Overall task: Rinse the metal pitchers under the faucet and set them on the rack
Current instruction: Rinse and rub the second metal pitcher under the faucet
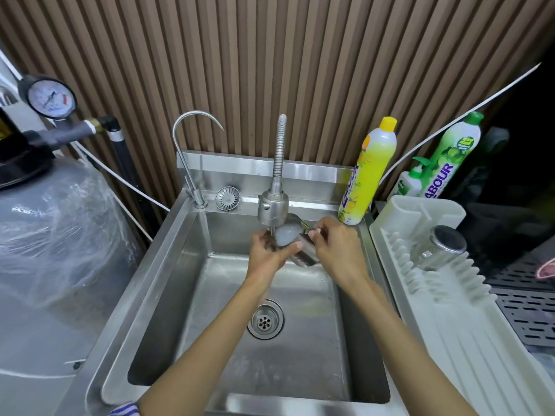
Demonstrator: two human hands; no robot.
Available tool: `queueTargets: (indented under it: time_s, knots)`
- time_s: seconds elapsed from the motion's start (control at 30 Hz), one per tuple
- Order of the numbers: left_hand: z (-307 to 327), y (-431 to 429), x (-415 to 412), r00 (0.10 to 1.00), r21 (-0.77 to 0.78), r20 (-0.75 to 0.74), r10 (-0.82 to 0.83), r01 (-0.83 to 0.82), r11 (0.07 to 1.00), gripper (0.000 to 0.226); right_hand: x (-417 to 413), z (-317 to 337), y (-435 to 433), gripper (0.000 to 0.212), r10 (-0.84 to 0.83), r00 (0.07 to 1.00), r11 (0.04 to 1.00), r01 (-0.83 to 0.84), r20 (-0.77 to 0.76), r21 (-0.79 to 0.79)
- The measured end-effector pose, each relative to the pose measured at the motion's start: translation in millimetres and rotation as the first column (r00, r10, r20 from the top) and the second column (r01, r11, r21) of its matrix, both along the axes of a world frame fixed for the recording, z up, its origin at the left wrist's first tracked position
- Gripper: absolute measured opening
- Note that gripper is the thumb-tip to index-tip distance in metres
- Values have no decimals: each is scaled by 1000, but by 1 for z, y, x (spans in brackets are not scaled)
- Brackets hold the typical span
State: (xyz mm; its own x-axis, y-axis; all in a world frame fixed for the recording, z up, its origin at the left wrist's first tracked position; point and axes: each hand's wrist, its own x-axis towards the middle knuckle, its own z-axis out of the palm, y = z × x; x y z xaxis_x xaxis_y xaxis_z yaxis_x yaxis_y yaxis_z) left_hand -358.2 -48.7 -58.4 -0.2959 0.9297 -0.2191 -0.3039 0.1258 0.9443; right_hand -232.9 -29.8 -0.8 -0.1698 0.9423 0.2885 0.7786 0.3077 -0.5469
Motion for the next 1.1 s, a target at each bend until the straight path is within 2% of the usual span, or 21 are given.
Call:
queueTargets:
  time_s: [0.1, 0.23, 0.4, 0.5, 0.57, 0.67, 0.8, 0.97, 1.1]
  knots:
    - [0, 6, -2, 997, 75, -23, 75, -73, 994, 67, -1, -7, 4, 10, 22, 995, 998, -28, -95, -57]
    - [0, 3, -4, 966, 147, -126, 225, -206, 967, 73, -6, -20, 11, 11, 27, 941, 974, -101, -338, -201]
    - [2, -11, -5, 882, 214, -211, 422, -380, 900, 77, -24, -42, 8, 8, -45, 761, 881, -276, -647, -386]
    - [5, -19, -15, 808, 215, -416, 418, -359, 908, 80, -31, -53, 1, 17, -97, 621, 830, -380, -777, -408]
    - [6, -25, -22, 755, 220, -519, 402, -336, 916, 79, -34, -55, -2, 17, -118, 586, 815, -404, -802, -415]
    - [8, -29, -28, 722, 189, -572, 389, -346, 919, 70, -32, -52, -5, 9, -120, 647, 829, -352, -753, -434]
    - [7, -31, -27, 784, 44, -526, 329, -361, 932, 64, -26, -35, -6, 17, -52, 783, 897, -235, -620, -373]
    - [4, -29, -13, 856, -86, -441, 269, -339, 937, 52, -15, -10, -3, 23, 33, 932, 948, -144, -361, -285]
    - [2, -25, -9, 911, -111, -365, 192, -247, 963, 48, -8, 1, -1, 26, 54, 994, 988, -68, -100, -142]
